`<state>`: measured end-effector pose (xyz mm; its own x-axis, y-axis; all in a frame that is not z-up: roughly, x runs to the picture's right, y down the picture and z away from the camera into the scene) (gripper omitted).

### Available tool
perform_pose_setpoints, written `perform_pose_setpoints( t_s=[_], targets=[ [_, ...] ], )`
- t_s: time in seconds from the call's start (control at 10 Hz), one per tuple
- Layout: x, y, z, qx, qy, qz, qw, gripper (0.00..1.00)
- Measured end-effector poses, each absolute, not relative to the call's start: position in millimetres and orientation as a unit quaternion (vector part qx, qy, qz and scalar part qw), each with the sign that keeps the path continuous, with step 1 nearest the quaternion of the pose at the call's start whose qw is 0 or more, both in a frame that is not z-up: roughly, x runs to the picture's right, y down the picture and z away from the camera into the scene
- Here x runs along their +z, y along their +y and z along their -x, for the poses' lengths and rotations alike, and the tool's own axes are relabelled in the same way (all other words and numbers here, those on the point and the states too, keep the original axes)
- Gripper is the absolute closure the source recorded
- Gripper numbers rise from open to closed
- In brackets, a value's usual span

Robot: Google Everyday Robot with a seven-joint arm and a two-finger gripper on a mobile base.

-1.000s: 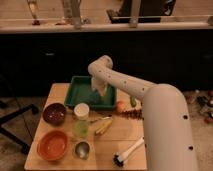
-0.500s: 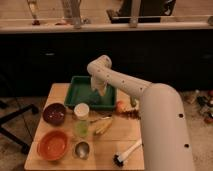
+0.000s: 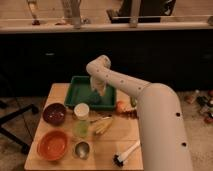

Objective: Wipe tray with sponge

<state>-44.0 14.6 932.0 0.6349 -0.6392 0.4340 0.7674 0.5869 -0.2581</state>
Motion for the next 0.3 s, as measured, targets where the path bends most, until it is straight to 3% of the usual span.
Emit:
perform_pose_setpoints(
  t_s=[0.3],
  targets=[
    [939.6, 6.1, 46.8, -0.375, -0.149, 0.208, 0.891, 1.0]
  ],
)
